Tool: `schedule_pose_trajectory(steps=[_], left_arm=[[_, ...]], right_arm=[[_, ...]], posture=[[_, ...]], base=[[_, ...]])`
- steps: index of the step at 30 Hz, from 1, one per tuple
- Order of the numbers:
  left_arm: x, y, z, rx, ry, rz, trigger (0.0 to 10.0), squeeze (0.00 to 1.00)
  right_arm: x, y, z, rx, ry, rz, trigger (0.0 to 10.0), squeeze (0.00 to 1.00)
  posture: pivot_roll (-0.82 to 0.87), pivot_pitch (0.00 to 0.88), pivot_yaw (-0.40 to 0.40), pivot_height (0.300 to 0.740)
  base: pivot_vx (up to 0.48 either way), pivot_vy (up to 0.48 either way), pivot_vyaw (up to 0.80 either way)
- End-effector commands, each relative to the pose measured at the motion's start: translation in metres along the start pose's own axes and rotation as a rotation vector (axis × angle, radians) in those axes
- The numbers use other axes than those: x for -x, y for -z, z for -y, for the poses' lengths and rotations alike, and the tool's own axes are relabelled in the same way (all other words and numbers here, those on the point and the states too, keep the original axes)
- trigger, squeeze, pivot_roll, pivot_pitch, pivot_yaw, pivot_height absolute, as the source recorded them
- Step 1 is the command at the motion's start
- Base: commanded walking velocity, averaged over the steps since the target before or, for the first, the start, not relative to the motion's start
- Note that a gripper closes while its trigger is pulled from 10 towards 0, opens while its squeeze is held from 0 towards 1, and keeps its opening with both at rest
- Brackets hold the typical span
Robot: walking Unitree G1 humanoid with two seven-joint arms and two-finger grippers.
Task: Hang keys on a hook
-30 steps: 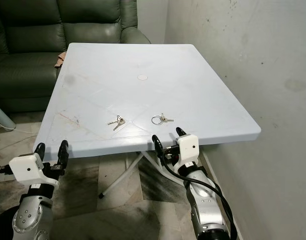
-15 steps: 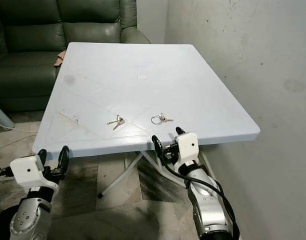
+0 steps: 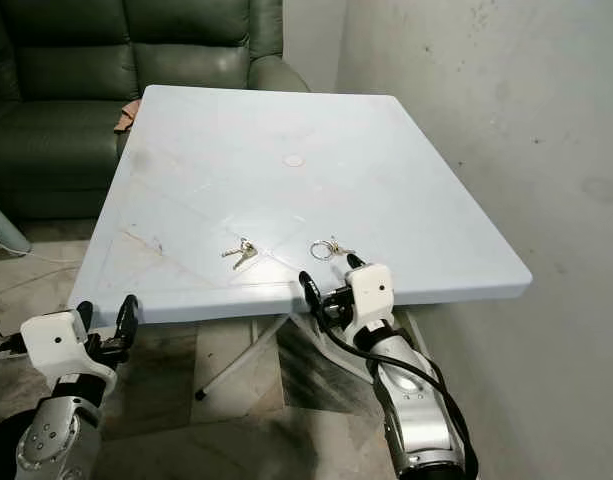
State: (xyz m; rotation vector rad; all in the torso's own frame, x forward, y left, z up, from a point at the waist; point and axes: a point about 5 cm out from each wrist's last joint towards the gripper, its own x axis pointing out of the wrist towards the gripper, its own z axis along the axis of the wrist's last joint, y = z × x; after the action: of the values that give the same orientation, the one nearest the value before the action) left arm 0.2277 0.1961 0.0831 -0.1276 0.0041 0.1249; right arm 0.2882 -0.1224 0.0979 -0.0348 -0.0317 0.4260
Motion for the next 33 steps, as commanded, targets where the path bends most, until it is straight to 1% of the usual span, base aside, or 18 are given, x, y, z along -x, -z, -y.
schedule_pose_trajectory(steps=[1,33], left_arm=[[-0.0001,-0.0032,0.0029,-0.005,0.011,0.003,10.0,0.00],[0.0002,-0.0062,0.0055,0.012,0.013,0.005,10.0,0.00]], right_arm=[[0.0000,-0.0043,0.0022,0.008,-0.001,0.009,10.0,0.00],[-0.0022,-0.0063,0.0002,0.004,-0.029,0.001,10.0,0.00]], posture=[[-0.03,0.000,-0.060,0.732],[-0.03,0.000,-0.069,0.732]], base=[[0.270,0.000,0.00],[0.267,0.000,0.00]])
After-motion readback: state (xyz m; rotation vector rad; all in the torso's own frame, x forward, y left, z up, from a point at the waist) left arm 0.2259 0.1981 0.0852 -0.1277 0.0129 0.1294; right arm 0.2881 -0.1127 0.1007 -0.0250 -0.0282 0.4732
